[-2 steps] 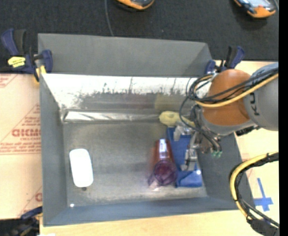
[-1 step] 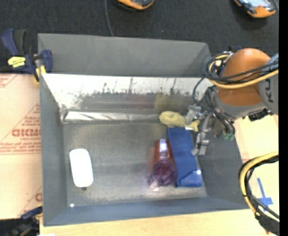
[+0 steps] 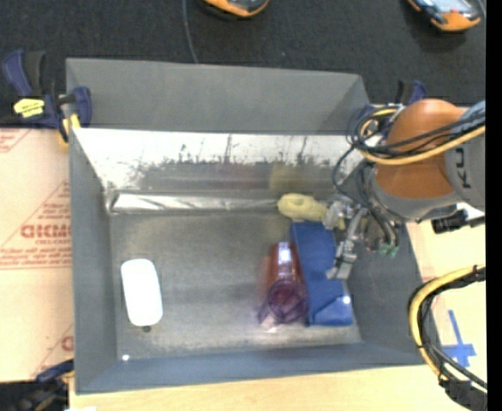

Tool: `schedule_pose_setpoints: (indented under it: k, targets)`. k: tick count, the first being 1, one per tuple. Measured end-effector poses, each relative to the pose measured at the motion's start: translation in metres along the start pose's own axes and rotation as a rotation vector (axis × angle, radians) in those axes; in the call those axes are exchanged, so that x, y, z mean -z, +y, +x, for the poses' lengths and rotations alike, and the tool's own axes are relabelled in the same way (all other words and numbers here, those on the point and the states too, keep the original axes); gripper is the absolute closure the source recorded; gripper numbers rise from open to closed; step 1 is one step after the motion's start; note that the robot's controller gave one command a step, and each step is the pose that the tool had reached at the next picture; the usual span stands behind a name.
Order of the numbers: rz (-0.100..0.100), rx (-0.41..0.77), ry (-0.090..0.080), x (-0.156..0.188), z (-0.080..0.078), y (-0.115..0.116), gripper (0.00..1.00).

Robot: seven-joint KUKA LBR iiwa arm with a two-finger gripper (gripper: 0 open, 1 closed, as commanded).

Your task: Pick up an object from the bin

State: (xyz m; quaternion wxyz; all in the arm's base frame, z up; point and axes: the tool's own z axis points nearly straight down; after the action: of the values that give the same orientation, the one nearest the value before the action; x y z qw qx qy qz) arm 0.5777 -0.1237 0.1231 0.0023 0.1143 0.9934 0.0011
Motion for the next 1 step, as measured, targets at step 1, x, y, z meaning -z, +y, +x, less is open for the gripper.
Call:
schedule_pose_setpoints:
  k: [1]
  targets:
    - [0.002,0.307,-0.004,0.0249,-0.0126,-0.0131,0.00]
